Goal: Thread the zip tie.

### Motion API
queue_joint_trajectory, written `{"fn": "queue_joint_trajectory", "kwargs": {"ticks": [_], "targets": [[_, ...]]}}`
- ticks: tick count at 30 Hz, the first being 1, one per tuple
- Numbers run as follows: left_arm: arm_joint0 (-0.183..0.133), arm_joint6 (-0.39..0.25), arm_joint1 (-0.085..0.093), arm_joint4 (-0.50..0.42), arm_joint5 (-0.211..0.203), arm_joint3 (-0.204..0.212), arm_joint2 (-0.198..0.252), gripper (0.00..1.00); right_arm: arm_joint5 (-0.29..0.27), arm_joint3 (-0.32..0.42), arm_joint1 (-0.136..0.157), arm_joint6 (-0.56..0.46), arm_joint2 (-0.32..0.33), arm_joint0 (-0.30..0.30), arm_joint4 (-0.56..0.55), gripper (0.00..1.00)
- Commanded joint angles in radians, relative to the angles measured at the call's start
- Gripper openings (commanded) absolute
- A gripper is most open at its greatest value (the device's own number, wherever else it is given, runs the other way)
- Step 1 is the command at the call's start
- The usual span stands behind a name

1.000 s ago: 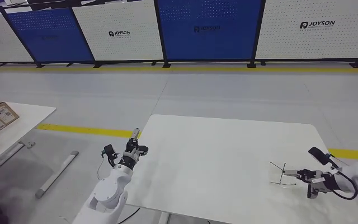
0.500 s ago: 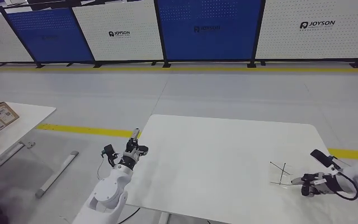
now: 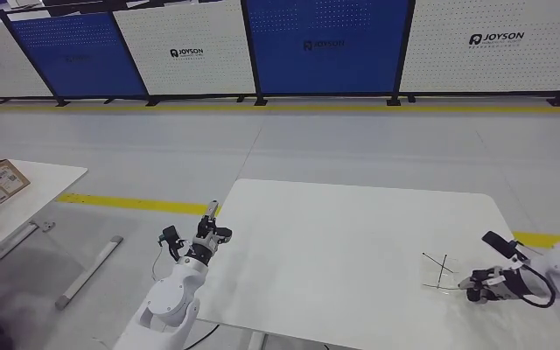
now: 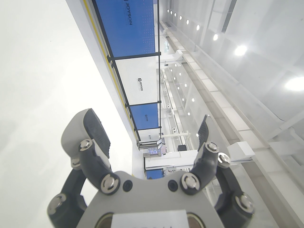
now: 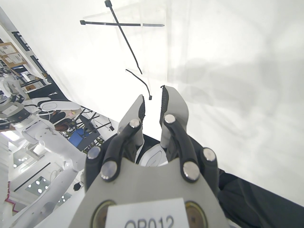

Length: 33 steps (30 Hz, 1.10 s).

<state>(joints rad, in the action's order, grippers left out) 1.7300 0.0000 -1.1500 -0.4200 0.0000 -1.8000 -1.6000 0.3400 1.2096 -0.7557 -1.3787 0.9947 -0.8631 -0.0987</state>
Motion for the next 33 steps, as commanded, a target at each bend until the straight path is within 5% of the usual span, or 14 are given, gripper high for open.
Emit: {"fn": "queue_joint_trajectory", "kwargs": {"ticks": [1,7,15,17,23,29,33], "targets": [[0.0,0.0,0.0,0.0,0.0,0.0,0.0,1.0,0.0,-0.006,-0.003,-0.002,-0.005,0.007,-0.004,0.18],[0.0,0.0,0.0,0.0,0.0,0.0,0.0,1.0,0.0,-0.015,-0.012,-0.006,-0.017,0.019,-0.007,0.19],[0.0,0.0,0.0,0.0,0.0,0.0,0.0,1.0,0.0,-0.025,-0.021,-0.011,-0.029,0.036,-0.028,0.12],[0.0,0.0,0.0,0.0,0.0,0.0,0.0,1.0,0.0,-0.025,-0.023,-0.011,-0.029,0.038,-0.03,0.0],[0.0,0.0,0.0,0.0,0.0,0.0,0.0,1.0,0.0,-0.011,-0.021,-0.009,-0.014,0.031,-0.036,0.0],[0.0,0.0,0.0,0.0,0.0,0.0,0.0,1.0,0.0,0.03,-0.006,0.005,0.046,0.01,-0.025,0.0],[0.0,0.0,0.0,0.0,0.0,0.0,0.0,1.0,0.0,0.073,0.019,0.035,0.148,-0.043,0.018,0.0]]}}
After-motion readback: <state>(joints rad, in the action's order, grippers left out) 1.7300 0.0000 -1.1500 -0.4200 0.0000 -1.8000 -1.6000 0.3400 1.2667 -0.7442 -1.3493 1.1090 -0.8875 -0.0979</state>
